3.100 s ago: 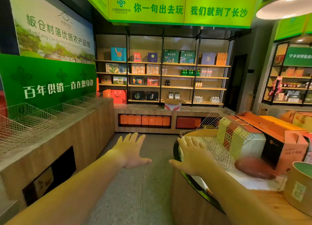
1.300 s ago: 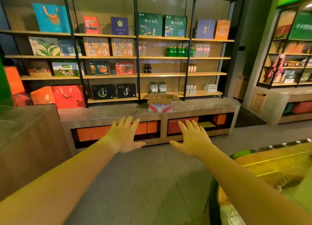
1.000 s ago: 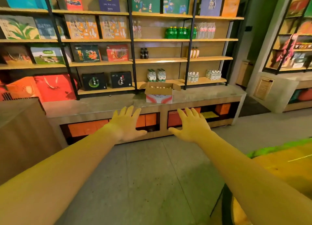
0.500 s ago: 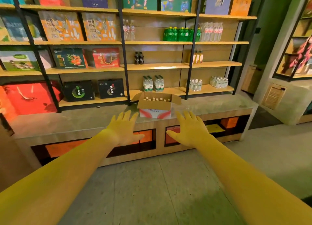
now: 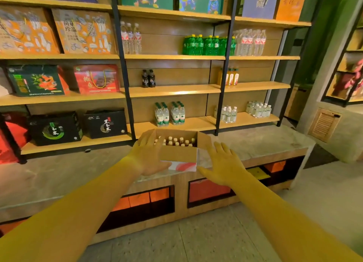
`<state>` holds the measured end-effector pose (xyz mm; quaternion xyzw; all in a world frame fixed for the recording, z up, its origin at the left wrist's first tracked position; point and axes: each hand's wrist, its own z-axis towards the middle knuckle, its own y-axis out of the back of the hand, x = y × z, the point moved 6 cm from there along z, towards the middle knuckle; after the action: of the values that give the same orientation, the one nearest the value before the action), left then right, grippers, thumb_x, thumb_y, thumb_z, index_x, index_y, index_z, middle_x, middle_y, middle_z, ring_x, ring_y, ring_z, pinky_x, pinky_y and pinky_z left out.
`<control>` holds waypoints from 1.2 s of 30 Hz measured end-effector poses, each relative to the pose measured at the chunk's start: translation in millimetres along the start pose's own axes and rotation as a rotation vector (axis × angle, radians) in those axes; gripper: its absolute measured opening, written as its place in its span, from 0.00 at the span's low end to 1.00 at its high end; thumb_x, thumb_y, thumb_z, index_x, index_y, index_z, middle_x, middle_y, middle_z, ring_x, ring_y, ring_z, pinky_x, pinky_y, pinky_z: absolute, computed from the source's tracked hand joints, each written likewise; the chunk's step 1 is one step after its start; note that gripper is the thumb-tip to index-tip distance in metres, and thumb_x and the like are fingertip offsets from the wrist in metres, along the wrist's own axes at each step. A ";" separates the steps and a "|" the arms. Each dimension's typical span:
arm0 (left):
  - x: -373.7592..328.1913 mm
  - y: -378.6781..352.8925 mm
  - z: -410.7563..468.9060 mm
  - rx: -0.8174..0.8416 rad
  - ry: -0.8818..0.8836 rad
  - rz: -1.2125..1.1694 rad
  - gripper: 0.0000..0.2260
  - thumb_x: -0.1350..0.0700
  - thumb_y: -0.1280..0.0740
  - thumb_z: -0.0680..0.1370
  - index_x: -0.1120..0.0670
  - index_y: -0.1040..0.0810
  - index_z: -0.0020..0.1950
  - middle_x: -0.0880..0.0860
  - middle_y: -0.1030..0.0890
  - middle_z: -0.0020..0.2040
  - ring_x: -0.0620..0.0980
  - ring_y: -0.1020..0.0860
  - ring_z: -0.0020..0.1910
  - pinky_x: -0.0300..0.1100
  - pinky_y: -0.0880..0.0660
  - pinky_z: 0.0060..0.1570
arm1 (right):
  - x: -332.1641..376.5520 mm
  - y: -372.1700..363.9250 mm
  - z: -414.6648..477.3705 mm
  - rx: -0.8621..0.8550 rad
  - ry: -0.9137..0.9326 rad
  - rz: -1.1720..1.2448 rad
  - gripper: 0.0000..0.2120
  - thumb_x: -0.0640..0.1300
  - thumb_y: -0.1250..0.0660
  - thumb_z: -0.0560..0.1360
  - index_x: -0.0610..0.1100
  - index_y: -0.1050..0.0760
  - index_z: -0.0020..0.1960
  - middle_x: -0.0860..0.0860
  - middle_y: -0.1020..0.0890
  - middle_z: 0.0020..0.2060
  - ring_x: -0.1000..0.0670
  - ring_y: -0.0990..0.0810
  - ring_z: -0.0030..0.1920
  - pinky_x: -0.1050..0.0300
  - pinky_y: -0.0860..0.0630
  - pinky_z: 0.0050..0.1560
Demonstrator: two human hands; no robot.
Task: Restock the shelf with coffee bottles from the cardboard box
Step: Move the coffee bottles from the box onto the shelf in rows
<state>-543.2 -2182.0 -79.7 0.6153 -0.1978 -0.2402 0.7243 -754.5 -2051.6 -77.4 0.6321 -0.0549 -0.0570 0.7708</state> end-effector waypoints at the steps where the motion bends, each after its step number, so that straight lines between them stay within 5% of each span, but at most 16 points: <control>1: 5.9 -7.8 21.0 0.015 0.001 0.006 0.51 0.24 0.39 0.71 0.47 0.59 0.83 0.52 0.56 0.84 0.59 0.54 0.82 0.61 0.47 0.79 | -4.8 -5.2 22.1 -0.001 0.008 0.000 0.46 0.74 0.45 0.73 0.47 0.47 0.80 0.42 0.36 0.76 0.38 0.37 0.75 0.41 0.35 0.72; 7: 35.7 -49.5 144.7 0.068 0.021 0.021 0.51 0.26 0.36 0.71 0.49 0.56 0.83 0.55 0.54 0.84 0.59 0.52 0.82 0.60 0.49 0.79 | -38.5 -57.9 159.6 0.070 0.018 0.071 0.47 0.70 0.38 0.73 0.47 0.52 0.82 0.43 0.44 0.80 0.37 0.44 0.78 0.38 0.41 0.76; 13: 69.4 -85.3 265.0 0.080 0.065 0.015 0.40 0.33 0.34 0.74 0.49 0.44 0.80 0.54 0.39 0.78 0.58 0.39 0.76 0.54 0.39 0.73 | -73.2 -114.4 305.2 0.071 0.084 0.085 0.39 0.71 0.40 0.71 0.47 0.36 0.73 0.46 0.32 0.72 0.42 0.33 0.71 0.41 0.30 0.68; 19: 104.6 -125.9 361.8 0.093 0.102 -0.037 0.38 0.32 0.34 0.73 0.48 0.40 0.77 0.53 0.34 0.74 0.57 0.34 0.73 0.54 0.34 0.70 | -92.6 -158.4 426.2 0.154 0.127 0.141 0.43 0.69 0.38 0.74 0.49 0.47 0.80 0.46 0.39 0.79 0.42 0.41 0.78 0.43 0.36 0.74; 25: 147.2 -187.8 435.0 0.212 0.115 -0.119 0.43 0.32 0.35 0.76 0.48 0.51 0.82 0.52 0.48 0.83 0.55 0.51 0.82 0.59 0.46 0.79 | -90.1 -215.3 504.3 0.289 0.093 0.155 0.39 0.66 0.37 0.76 0.50 0.46 0.79 0.47 0.37 0.78 0.43 0.37 0.76 0.44 0.37 0.73; 36: 211.9 -328.7 530.2 0.566 0.114 -0.331 0.42 0.36 0.34 0.78 0.48 0.53 0.84 0.49 0.46 0.83 0.56 0.41 0.80 0.56 0.38 0.77 | -84.4 -354.7 580.1 0.597 -0.179 0.432 0.38 0.54 0.35 0.81 0.52 0.53 0.82 0.47 0.41 0.80 0.41 0.38 0.78 0.43 0.36 0.75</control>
<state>-715.3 -2771.3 -318.5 0.8284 -0.1131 -0.2554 0.4855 -935.3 -2669.0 -313.2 0.7952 -0.2680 0.0704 0.5393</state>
